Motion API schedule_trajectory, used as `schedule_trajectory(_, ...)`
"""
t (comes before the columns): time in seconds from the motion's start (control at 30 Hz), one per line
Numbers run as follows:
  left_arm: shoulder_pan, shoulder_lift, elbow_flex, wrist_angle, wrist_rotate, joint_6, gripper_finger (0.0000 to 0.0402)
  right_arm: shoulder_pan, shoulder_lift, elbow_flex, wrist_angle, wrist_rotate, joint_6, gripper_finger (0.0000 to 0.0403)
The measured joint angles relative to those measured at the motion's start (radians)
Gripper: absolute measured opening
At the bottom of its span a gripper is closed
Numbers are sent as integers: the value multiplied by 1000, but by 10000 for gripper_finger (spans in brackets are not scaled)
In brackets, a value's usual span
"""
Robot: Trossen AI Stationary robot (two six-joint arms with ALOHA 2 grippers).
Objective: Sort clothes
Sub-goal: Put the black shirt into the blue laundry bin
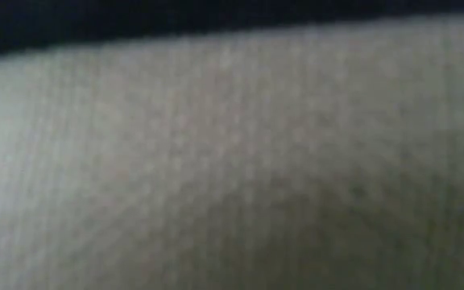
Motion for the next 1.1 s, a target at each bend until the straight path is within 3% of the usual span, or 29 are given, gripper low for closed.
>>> schedule_trajectory(0.43, 0, -48, 237, -253, -19, -4, 0, 0, 0, 0, 0, 0, -21, 9)
schedule_trajectory(1.1, -15, -96, 702, -389, -23, 82, 0, 0, 0, 0, 1, 0, -41, 9)
